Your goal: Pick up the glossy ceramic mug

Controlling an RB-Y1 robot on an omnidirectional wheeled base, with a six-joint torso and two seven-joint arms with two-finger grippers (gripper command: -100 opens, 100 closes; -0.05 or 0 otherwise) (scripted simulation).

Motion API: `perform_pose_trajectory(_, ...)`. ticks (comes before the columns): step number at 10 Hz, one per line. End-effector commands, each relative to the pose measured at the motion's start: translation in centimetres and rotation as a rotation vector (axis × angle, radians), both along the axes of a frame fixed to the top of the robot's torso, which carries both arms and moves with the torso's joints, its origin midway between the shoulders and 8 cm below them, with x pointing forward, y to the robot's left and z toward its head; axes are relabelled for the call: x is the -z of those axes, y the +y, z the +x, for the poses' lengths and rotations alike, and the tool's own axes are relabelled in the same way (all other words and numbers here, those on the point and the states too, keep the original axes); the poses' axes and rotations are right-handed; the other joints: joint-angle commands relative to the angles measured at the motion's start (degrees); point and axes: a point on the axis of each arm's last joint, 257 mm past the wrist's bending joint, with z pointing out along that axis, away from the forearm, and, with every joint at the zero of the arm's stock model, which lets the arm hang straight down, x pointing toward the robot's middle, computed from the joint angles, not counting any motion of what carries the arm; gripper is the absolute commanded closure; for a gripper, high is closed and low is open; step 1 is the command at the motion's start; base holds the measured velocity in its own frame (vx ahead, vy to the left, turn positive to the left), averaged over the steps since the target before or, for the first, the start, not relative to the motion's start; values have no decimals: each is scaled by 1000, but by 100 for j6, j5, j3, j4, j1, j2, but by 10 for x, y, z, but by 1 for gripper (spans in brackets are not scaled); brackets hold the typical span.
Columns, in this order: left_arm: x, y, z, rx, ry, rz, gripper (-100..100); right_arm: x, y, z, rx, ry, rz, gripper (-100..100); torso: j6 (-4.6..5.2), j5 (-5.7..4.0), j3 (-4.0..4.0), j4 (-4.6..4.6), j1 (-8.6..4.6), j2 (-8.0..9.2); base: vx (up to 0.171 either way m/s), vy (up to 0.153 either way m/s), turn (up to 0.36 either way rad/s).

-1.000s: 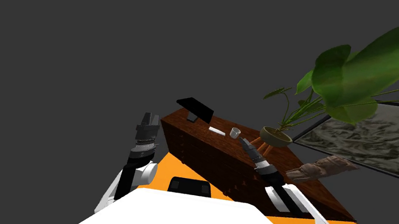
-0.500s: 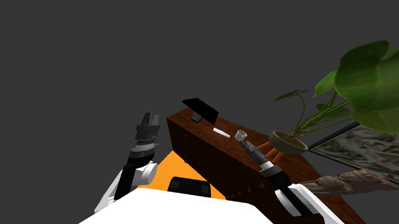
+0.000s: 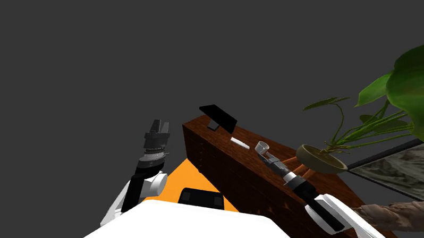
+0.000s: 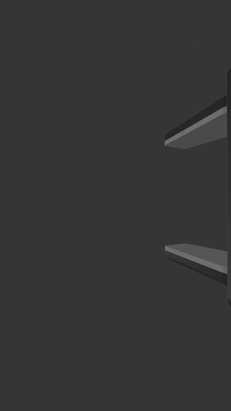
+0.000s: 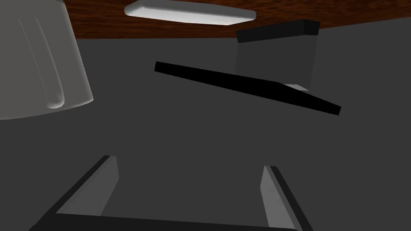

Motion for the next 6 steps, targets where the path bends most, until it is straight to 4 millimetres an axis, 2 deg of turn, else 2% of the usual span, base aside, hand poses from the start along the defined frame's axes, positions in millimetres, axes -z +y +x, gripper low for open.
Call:
perform_pose_trajectory(1,0,0,0,0,0,0,0,8,-16,0,-3,32,-86,-100,0,0,0,0,0,0,-2,9,91)
perform_pose_trajectory(2,0,0,0,0,0,0,0,6,-17,0,-6,33,-94,-100,-3,0,0,0,1,-1,-1,5,88)
perform_pose_trajectory(4,0,0,0,0,0,0,0,16,-43,-2,-12,79,-224,-100,-4,0,-1,0,2,-1,-1,8,186)
perform_pose_trajectory(5,0,0,0,0,0,0,0,15,-46,-2,-15,82,-237,-100,-4,0,-1,-1,2,-2,1,2,80)
perform_pose_trajectory(6,0,0,0,0,0,0,0,18,-60,-3,-18,105,-302,-100,0,0,-1,0,0,-2,1,4,124)
